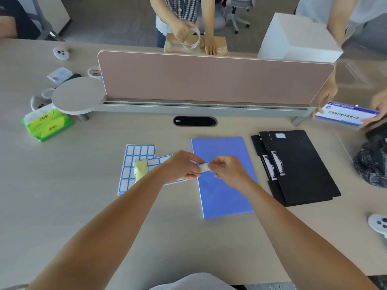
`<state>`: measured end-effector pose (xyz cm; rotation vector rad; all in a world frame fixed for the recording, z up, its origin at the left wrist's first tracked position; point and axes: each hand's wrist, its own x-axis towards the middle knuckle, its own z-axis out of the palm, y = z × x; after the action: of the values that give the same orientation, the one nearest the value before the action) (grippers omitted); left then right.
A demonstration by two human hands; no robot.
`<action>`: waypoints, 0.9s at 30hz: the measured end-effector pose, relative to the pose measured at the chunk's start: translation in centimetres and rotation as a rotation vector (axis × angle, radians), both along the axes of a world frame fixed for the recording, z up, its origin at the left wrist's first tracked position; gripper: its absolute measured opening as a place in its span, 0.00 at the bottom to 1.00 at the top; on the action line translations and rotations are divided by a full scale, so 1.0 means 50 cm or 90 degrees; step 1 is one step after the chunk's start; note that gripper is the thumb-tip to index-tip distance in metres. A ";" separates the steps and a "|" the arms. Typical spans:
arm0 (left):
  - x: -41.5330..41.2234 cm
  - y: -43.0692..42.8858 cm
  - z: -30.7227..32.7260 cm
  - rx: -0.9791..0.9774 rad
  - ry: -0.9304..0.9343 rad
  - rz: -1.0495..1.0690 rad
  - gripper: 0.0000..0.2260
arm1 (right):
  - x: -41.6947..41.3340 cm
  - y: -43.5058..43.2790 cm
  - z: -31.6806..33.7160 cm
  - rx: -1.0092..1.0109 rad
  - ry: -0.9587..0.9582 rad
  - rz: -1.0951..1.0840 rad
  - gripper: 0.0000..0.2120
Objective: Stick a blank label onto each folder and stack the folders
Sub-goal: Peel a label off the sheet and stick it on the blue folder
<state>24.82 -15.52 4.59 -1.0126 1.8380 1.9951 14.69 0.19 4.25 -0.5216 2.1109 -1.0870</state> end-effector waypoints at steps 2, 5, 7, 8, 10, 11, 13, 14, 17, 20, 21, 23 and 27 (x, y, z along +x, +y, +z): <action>-0.028 0.003 -0.006 -0.014 -0.004 0.035 0.13 | -0.024 0.001 -0.006 -0.009 -0.036 -0.032 0.05; -0.071 0.006 -0.021 -0.018 -0.009 0.094 0.13 | -0.066 0.000 -0.015 -0.024 -0.094 -0.078 0.06; -0.098 0.007 -0.040 -0.006 -0.004 0.141 0.12 | -0.098 -0.003 -0.027 -0.029 -0.125 -0.101 0.06; -0.112 0.007 -0.050 -0.003 0.000 0.168 0.12 | -0.114 -0.006 -0.035 -0.028 -0.135 -0.107 0.07; -0.139 0.008 -0.073 -0.021 0.000 0.224 0.11 | -0.147 -0.016 -0.055 -0.020 -0.149 -0.110 0.08; -0.152 0.009 -0.082 -0.041 -0.005 0.250 0.10 | -0.162 -0.023 -0.065 -0.017 -0.154 -0.109 0.08; -0.179 0.009 -0.104 -0.080 -0.018 0.294 0.08 | -0.194 -0.040 -0.089 -0.005 -0.155 -0.106 0.08; -0.193 0.008 -0.115 -0.094 -0.025 0.311 0.08 | -0.209 -0.051 -0.102 0.004 -0.152 -0.104 0.08; -0.225 -0.002 -0.147 -0.128 -0.060 0.346 0.10 | -0.246 -0.087 -0.140 0.030 -0.148 -0.090 0.08; -0.245 -0.023 -0.179 -0.197 -0.083 0.354 0.10 | -0.273 -0.119 -0.174 0.049 -0.141 -0.075 0.08; -0.245 -0.029 -0.189 -0.238 -0.090 0.341 0.10 | -0.278 -0.129 -0.185 0.056 -0.137 -0.071 0.08; -0.240 -0.037 -0.207 -0.301 -0.092 0.319 0.10 | -0.286 -0.147 -0.204 0.065 -0.134 -0.071 0.08; -0.224 -0.038 -0.241 -0.443 -0.073 0.223 0.14 | -0.289 -0.172 -0.226 0.068 -0.122 -0.065 0.07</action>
<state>13.60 -17.40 -7.48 -1.6896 2.4854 1.3959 0.25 -8.39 -7.06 -0.2509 2.0302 -1.0304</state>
